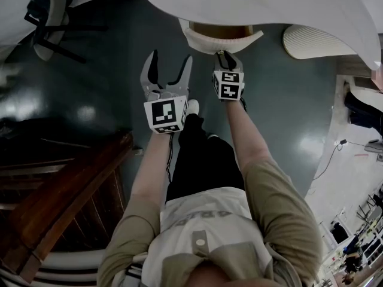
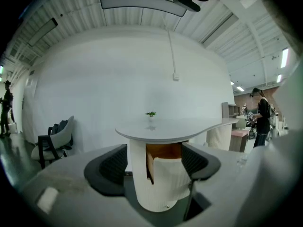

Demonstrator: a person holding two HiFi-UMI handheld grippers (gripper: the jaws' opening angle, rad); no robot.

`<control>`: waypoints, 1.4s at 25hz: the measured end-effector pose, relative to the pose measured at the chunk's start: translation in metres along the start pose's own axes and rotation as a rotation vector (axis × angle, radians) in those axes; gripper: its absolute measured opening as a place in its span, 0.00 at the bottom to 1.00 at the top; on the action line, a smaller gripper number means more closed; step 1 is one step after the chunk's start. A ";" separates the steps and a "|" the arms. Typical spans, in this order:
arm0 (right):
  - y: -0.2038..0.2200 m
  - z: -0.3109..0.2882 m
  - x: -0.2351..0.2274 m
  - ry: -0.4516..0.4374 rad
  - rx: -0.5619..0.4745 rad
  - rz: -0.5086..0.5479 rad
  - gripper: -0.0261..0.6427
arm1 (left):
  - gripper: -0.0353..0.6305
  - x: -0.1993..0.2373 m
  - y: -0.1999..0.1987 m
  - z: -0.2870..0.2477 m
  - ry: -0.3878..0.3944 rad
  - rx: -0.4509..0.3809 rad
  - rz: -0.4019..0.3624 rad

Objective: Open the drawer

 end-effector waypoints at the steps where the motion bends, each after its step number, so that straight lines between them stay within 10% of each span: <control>1: 0.001 0.002 0.001 -0.002 0.006 0.002 0.21 | 0.59 -0.001 0.000 0.001 0.001 -0.001 -0.004; 35: 0.038 0.042 0.013 0.009 0.114 -0.002 0.21 | 0.60 -0.006 -0.006 0.043 -0.044 0.033 -0.018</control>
Point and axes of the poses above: the fingertips, and each gripper's own axes: z backward along the fingers, x to its left, y out of its underside, the point moved 5 cm from there along z, backward along the fingers, and after that the axes turned 3 degrees about x, right-handed, at the moved point
